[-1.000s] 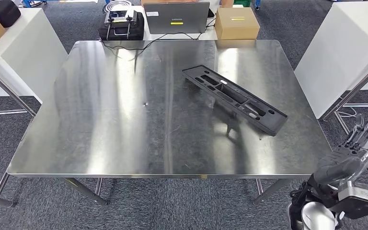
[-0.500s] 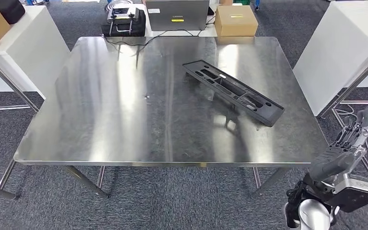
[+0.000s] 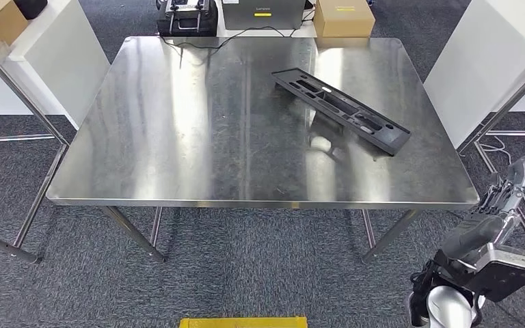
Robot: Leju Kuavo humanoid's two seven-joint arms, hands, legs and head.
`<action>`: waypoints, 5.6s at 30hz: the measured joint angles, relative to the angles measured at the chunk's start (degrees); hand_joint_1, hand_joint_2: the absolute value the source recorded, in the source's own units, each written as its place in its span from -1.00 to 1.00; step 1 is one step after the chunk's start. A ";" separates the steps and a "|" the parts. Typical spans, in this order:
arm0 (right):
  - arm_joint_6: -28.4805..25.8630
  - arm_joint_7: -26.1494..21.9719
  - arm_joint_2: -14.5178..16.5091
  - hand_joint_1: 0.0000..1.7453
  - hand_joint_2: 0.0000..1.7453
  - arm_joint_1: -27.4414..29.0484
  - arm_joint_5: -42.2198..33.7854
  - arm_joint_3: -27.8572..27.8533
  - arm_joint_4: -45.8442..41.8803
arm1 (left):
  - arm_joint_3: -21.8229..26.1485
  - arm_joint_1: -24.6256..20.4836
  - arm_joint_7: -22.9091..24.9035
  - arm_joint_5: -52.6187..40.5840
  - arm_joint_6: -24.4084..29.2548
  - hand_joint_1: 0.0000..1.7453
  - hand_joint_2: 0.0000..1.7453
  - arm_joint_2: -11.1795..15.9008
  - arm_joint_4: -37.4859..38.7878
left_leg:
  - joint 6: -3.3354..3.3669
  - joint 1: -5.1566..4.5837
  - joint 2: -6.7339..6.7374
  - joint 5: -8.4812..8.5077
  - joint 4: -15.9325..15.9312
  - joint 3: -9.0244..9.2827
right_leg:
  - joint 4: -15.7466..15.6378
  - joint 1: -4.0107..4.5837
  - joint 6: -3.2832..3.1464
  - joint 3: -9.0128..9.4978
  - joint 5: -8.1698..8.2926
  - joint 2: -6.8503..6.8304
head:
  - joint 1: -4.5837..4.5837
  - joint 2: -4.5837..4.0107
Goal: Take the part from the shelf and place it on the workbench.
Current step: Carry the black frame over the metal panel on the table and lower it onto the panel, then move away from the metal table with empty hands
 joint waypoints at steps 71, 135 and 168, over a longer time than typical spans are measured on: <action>-2.28 2.21 -0.44 -1.00 -1.00 9.63 2.56 -5.09 -3.51 | -0.28 0.14 -0.12 -1.81 -0.66 -1.00 -1.00 -1.06 -0.02 | -3.92 2.04 0.06 -8.79 16.74 -3.45 | -0.70 -0.93 -2.37 -3.81 3.36 -0.58 | -0.05 0.00; 2.48 0.21 -0.70 -1.00 -1.00 13.57 -4.81 -15.10 -1.99 | -3.33 0.07 0.53 -6.10 -0.42 -1.00 -1.00 -1.08 0.01 | -0.97 1.25 0.11 -5.51 7.65 3.59 | 0.23 0.02 -2.17 -4.26 3.10 -0.07 | 0.26 0.00; -1.98 4.45 -9.66 -1.00 -1.00 -6.65 -14.25 -31.71 53.89 | -4.56 0.12 1.55 -7.37 0.74 -1.00 -1.00 -0.52 0.06 | -0.48 1.50 -5.57 -4.75 0.43 4.88 | 0.40 -1.14 -0.93 -4.41 3.56 5.41 | 0.45 0.00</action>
